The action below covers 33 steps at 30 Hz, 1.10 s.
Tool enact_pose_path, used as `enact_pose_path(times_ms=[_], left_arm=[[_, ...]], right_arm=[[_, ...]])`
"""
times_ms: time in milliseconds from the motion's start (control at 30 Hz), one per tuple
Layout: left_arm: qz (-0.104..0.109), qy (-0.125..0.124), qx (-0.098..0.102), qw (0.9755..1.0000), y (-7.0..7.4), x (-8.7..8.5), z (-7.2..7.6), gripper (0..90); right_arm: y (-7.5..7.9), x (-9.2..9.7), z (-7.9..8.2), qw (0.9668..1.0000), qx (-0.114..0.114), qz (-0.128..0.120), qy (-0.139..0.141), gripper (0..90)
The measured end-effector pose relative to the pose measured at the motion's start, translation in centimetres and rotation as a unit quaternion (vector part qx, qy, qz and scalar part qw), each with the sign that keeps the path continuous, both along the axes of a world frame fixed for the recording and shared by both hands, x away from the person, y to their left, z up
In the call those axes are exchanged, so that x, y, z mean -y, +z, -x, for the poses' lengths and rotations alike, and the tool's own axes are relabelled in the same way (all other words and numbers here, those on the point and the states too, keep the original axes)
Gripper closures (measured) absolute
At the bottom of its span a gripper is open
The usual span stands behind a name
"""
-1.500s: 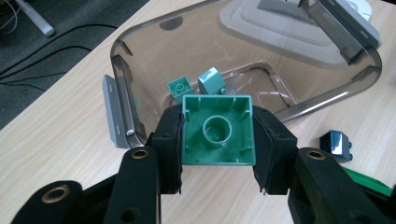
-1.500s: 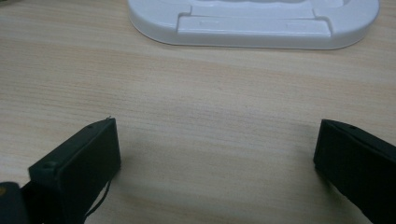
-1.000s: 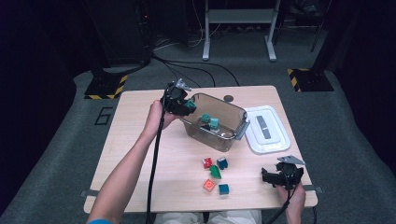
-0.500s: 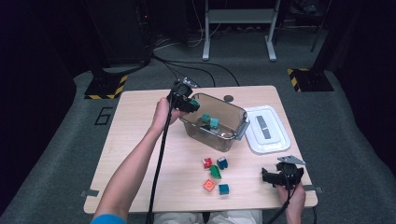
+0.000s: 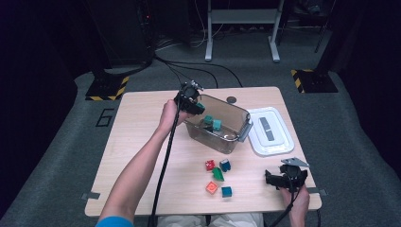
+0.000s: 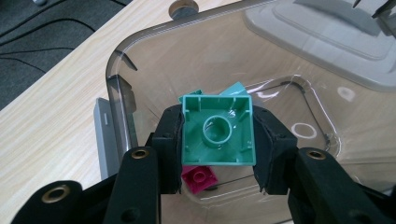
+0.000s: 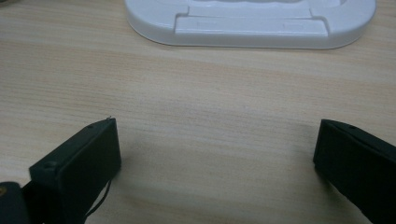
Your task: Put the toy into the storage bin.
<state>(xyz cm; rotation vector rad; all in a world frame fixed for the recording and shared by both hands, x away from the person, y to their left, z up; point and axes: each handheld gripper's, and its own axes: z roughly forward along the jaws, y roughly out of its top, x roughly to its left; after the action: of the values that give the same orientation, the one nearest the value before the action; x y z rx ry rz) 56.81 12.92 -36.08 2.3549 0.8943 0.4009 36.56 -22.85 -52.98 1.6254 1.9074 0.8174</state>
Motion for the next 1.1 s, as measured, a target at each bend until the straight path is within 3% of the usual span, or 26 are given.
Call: enact_pose_path(times_ms=[733,933,1100], left_arm=[[-0.007,0.008,-0.030,0.9995,-2.2,1.2,-1.6,57.4],[0.008,0.019,-0.037,0.9991,-2.2,1.0,-1.3,31.3],[0.012,0.017,-0.026,0.9994,-1.5,0.5,-0.3,20.5]], right_arm=[[0.0,0.0,0.0,1.0000,0.000,-0.001,-0.002,0.1],[0.0,0.0,0.0,1.0000,0.001,0.000,-0.002,0.2],[0.0,0.0,0.0,1.0000,0.000,0.000,0.000,0.2]])
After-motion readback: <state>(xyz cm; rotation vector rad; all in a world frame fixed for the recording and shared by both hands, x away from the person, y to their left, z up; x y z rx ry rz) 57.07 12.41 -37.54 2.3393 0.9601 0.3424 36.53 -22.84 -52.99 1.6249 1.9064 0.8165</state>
